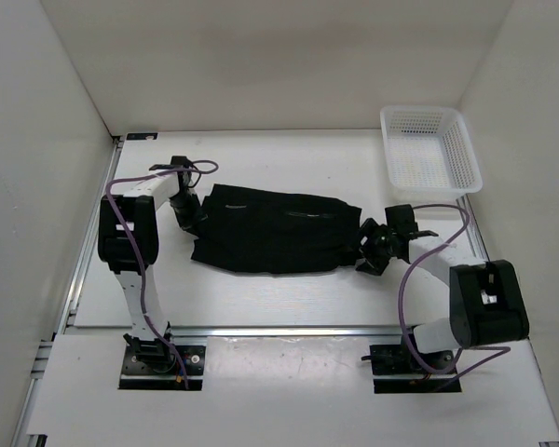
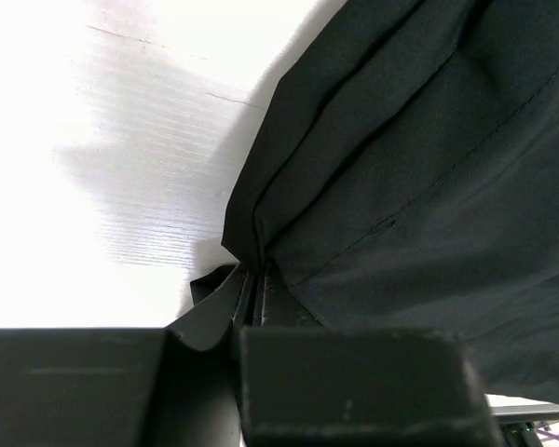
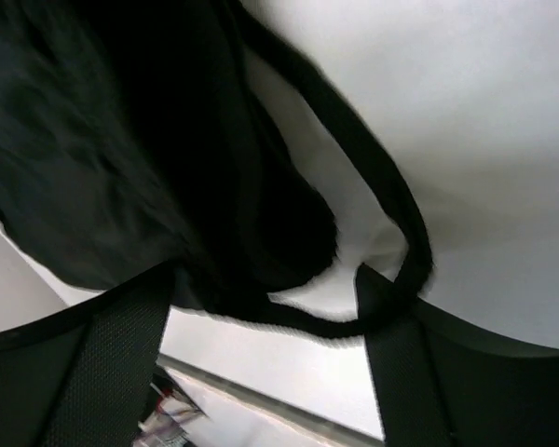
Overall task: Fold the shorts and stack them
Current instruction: Fold the shorts
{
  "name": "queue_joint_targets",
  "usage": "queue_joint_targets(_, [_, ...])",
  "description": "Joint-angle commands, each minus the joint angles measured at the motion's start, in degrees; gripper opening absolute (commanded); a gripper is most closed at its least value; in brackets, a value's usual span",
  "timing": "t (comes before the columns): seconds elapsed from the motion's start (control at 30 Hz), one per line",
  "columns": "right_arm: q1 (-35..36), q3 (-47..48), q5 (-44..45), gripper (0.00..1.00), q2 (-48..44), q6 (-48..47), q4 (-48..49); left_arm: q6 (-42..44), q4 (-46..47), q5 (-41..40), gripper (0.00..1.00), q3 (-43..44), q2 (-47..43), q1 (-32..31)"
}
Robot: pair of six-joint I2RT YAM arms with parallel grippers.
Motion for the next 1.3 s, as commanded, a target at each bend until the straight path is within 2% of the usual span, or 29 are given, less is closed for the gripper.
queue_joint_targets(0.0, [1.0,1.3,3.3,0.76,4.3,2.3,8.3,-0.3,1.2,0.2,0.10,0.2,-3.4,0.1])
queue_joint_targets(0.07, [1.6,3.5,5.1,0.50,6.7,1.7,8.8,-0.3,1.2,0.2,0.10,-0.4,-3.4,0.1])
queue_joint_targets(0.17, [1.6,6.2,9.4,0.00,6.7,0.0,4.6,-0.3,1.2,0.8,0.10,-1.0,-4.1,-0.4])
queue_joint_targets(0.4, [0.4,8.2,20.2,0.00,-0.8,-9.1,-11.3,-1.6,1.2,2.3,0.10,-9.3,-11.0,-2.9])
queue_joint_targets(0.53, [-0.2,7.7,21.8,0.00,-3.4,-12.1,-16.8,-4.6,1.7,3.1,0.10,-15.4,-16.2,-6.6])
queue_joint_targets(0.57, [-0.2,7.7,21.8,0.03,-4.0,-12.8,-17.5,-5.1,1.7,3.1,0.10,-17.1,-16.9,-7.7])
queue_joint_targets(0.6, [-0.2,6.8,20.9,0.09,-4.0,-12.8,-17.5,-5.6,1.7,3.1,0.10,-17.6,-17.4,-7.7])
queue_joint_targets(0.63, [-0.2,6.2,20.2,0.35,-4.6,-14.2,-17.5,-5.6,1.7,3.1,0.10,-18.1,-17.4,-8.5])
queue_joint_targets(0.67, [-0.2,5.7,20.2,0.54,-4.6,-14.3,-18.1,-6.1,1.7,3.1,0.24,-18.1,-17.9,-8.5])
queue_joint_targets(0.7, [-0.2,5.7,20.2,0.70,-5.4,-14.3,-18.7,-6.1,1.7,2.3,0.28,-18.7,-17.9,-8.5])
queue_joint_targets(0.73, [-0.2,5.7,21.3,0.82,-6.2,-14.3,-19.2,-6.1,1.7,1.7,0.38,-18.7,-17.9,-8.5])
queue_joint_targets(0.77, [-0.2,5.7,21.8,0.86,-6.2,-14.9,-19.2,-6.1,1.7,1.6,0.49,-18.7,-17.9,-8.5])
queue_joint_targets(0.8, [-0.2,5.7,21.9,0.88,-7.1,-15.5,-20.0,-6.1,1.7,1.6,0.50,-17.9,-17.9,-8.5])
queue_joint_targets(0.87, [-0.8,6.9,22.5,0.90,-7.7,-16.3,-20.5,-6.1,1.7,1.6,0.60,-16.5,-18.5,-8.5])
queue_joint_targets(0.97, [-0.8,8.4,22.5,0.90,-7.1,-18.8,-19.8,-5.6,1.0,1.6,0.61,-14.4,-18.5,-8.5])
queue_joint_targets(1.1, [-0.8,9.1,16.9,0.90,-3.3,-21.5,-15.5,-5.1,-0.2,1.0,0.61,-12.2,-17.9,-8.0])
queue_joint_targets(1.27, [-0.8,6.9,12.6,0.79,2.4,-20.2,-8.0,-4.0,-0.9,0.5,0.60,-8.8,-16.3,-6.9])
